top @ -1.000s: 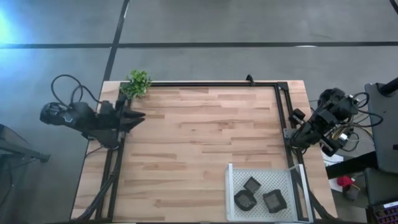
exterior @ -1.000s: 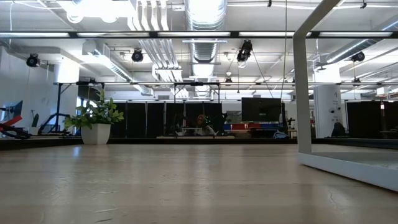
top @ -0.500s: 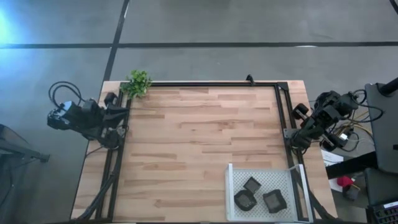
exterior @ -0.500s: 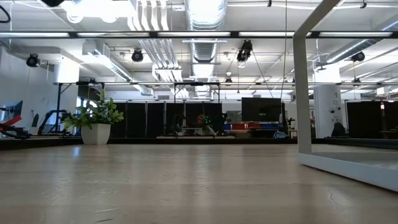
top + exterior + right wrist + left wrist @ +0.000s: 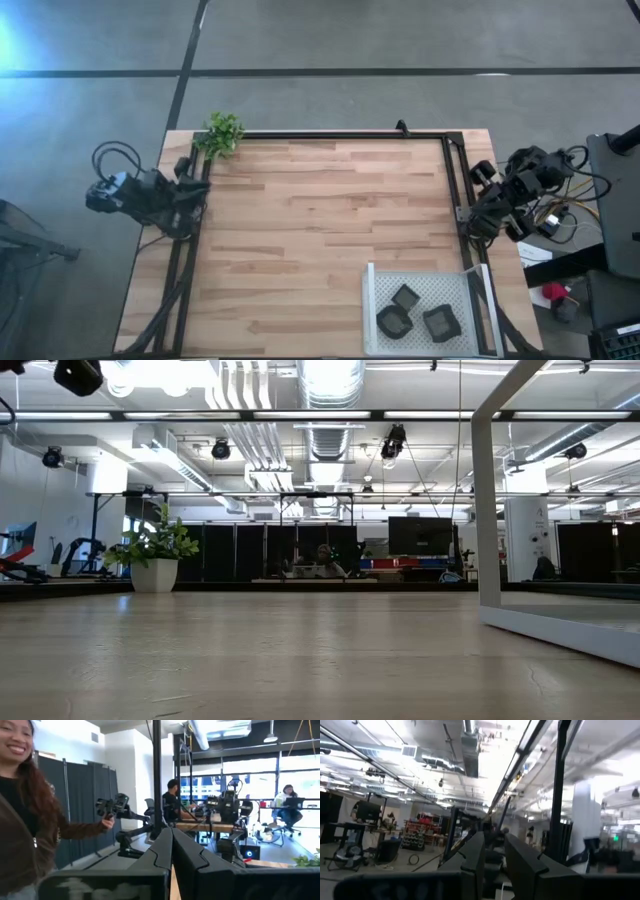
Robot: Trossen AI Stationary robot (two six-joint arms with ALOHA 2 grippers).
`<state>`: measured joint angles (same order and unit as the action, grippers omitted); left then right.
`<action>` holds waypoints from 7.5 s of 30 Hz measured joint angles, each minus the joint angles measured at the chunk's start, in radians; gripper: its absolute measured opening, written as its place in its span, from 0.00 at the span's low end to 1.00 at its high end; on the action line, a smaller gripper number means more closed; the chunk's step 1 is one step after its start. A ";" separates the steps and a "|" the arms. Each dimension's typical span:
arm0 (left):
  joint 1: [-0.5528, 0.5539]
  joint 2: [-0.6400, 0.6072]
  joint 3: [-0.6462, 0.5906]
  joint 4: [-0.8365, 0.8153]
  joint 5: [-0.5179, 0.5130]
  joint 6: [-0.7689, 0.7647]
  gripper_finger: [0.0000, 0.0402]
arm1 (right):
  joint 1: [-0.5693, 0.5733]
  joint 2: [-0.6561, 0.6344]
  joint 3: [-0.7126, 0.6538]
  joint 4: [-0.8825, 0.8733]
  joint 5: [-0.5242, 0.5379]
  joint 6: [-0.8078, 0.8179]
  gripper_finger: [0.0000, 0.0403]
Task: Pick & Place Mini shaped plates
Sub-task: Return to Home Position
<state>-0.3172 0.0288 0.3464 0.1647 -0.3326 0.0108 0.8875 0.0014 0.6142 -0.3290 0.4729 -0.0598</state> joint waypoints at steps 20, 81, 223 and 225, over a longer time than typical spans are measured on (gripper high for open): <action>0.001 -0.027 -0.270 0.222 -0.028 0.034 0.18 | 0.000 0.000 -0.218 0.195 0.044 -0.022 0.02; 0.001 -0.027 -0.340 -0.034 -0.137 -0.095 0.18 | -0.001 0.000 -0.605 0.384 0.530 0.066 0.02; 0.001 0.004 -0.341 -0.105 -0.211 -0.060 0.18 | -0.001 0.001 -0.604 0.385 0.650 0.059 0.02; 0.001 0.004 -0.341 -0.105 -0.211 -0.060 0.18 | -0.001 0.001 -0.604 0.385 0.650 0.060 0.02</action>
<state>-0.3164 0.0325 0.0059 0.0597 -0.5436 -0.0494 0.8868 0.0024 0.0097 0.0562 1.1234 -0.0003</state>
